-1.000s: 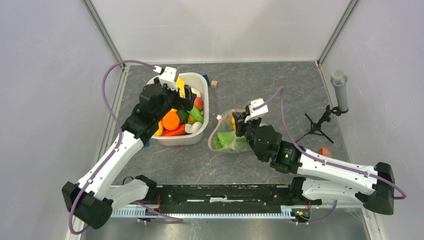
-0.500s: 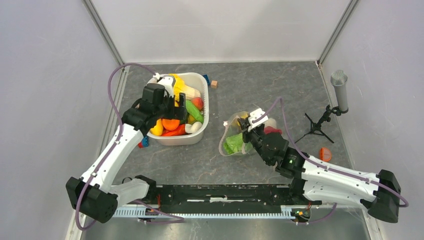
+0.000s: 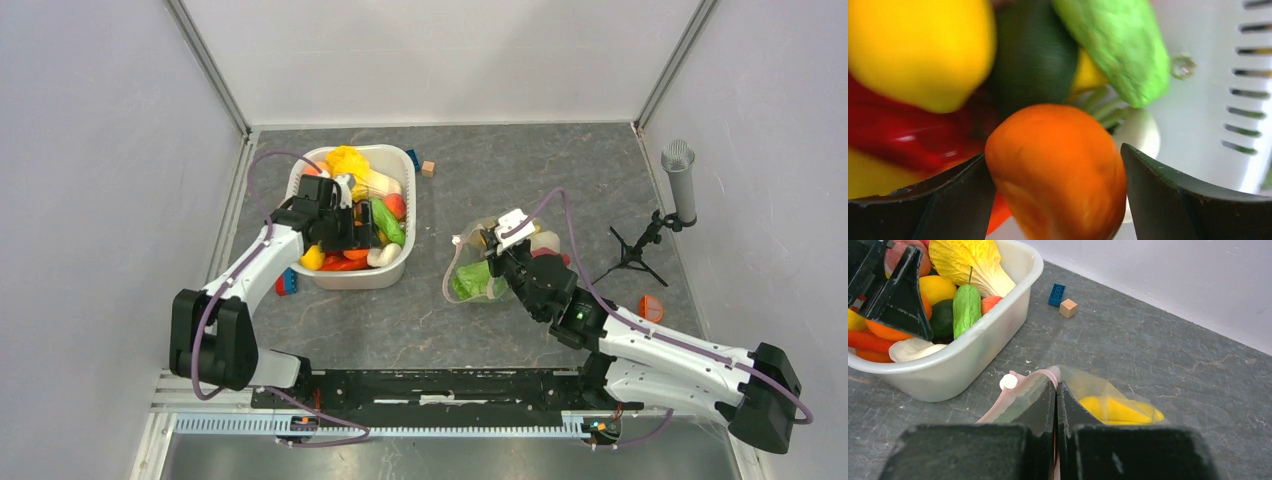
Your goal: Place the food in the zip-top bag and seal the zipper
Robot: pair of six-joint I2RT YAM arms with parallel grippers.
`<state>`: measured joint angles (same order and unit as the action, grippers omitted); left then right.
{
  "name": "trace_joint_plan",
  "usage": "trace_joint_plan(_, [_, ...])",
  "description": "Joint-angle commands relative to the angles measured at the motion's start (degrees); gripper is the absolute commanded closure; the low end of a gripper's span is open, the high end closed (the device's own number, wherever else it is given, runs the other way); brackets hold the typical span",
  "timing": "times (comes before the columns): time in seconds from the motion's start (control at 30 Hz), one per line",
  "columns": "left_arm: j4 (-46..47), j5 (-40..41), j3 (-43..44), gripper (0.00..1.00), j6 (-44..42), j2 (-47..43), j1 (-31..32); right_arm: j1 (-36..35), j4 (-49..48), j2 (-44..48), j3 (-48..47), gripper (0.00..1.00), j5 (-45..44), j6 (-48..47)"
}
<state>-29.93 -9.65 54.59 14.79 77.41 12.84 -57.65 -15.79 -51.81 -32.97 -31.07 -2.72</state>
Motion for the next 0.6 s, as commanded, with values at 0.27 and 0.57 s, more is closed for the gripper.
trace_joint_plan(0.27, [-5.6, -28.6, 4.0, 0.07, -12.8, -7.6, 0.2, 1.9, -2.8, -2.2, -3.1, 1.0, 0.3, -1.2])
trace_joint_plan(0.57, [-2.2, -5.8, 5.9, 0.03, -9.3, -9.2, 0.1, 2.1, -2.7, -1.5, -3.3, 1.0, -0.3, -0.3])
